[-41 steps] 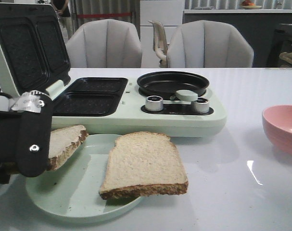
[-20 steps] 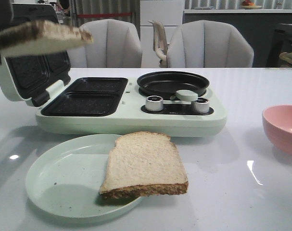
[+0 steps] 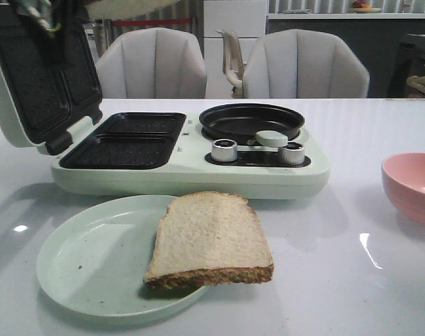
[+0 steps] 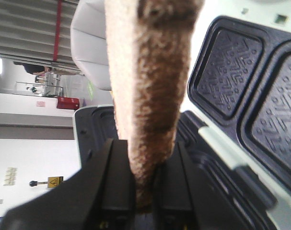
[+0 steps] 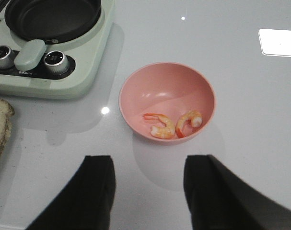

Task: Make breakfast with bread and shrimp
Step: 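Lift the bread with the left gripper and lay it on the waffle plate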

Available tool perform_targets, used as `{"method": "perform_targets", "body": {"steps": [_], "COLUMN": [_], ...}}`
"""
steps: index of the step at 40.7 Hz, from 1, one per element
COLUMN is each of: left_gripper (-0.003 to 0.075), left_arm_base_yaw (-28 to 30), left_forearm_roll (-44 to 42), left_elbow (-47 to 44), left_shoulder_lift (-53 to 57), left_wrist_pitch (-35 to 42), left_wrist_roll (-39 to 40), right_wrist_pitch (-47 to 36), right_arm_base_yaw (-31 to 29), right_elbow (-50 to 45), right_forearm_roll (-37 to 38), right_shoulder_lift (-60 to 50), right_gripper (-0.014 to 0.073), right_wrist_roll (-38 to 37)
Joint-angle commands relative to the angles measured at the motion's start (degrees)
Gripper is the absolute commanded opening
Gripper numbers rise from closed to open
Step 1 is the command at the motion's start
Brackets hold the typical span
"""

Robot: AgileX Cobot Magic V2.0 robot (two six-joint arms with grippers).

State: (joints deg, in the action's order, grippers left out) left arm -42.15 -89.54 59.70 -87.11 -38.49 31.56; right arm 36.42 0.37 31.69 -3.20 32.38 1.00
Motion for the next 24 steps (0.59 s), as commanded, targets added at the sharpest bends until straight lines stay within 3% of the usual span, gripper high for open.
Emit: {"method": "perform_targets", "body": {"steps": [1,13,24], "left_gripper": [0.01,0.01,0.01], "left_arm_base_yaw": [3.7,9.6,11.3], "left_forearm_roll": [-2.9,-2.9,-2.9], "left_elbow": [6.8,20.2,25.6], "left_shoulder_lift": [-3.3,-17.9,-27.1], "left_wrist_pitch": [2.0,3.1,3.3], "left_wrist_roll": [0.0,0.0,0.0], "right_wrist_pitch": [-3.8,-3.8,-3.8], "right_arm_base_yaw": [-0.3,-0.3,-0.3], "right_elbow": [1.6,1.6,1.6], "right_forearm_roll": [-0.2,-0.2,-0.2], "right_shoulder_lift": [0.5,0.5,0.5], "right_gripper": [0.0454,0.0454,0.0454], "right_wrist_roll": [0.0,0.0,0.0]}}
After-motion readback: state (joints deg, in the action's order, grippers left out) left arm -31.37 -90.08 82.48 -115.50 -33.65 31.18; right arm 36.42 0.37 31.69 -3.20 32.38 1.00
